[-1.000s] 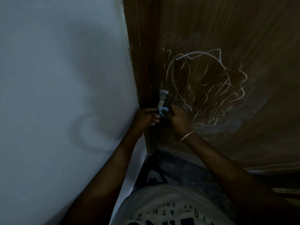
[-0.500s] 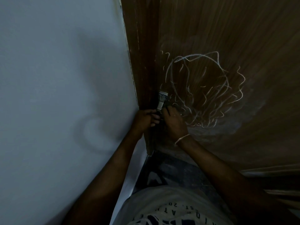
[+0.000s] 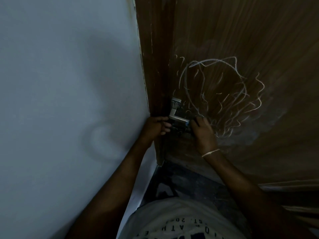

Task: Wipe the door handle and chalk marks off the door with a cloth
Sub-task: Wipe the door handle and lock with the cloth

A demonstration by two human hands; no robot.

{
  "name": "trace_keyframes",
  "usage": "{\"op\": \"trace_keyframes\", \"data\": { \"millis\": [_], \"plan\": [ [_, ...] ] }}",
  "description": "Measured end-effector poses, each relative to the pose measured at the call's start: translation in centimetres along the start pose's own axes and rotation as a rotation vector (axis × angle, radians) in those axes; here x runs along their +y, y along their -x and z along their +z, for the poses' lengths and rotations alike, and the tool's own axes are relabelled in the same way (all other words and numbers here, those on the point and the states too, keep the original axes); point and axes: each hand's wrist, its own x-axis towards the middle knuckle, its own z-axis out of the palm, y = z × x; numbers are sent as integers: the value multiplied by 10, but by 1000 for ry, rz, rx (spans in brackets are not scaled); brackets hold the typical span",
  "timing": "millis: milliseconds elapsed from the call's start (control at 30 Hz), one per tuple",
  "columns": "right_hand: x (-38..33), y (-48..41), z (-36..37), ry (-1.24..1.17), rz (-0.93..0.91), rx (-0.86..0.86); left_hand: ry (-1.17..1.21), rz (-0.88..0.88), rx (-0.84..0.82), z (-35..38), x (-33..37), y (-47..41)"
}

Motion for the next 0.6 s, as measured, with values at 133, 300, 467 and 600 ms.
{"op": "trace_keyframes", "data": {
  "millis": [133,300,467,600],
  "plan": [
    [-9,-8,9,2,17,-72,18,-6,8,4,2,3],
    [-2,-4,8,-7,21,-42,21,0,7,3,5,7],
    [7,-4,-7,-163,179,100,28,10,8,1,4,9],
    [-23,-49,-9,-129,63,70,33,8,12,2,3,9]
  ]
}}
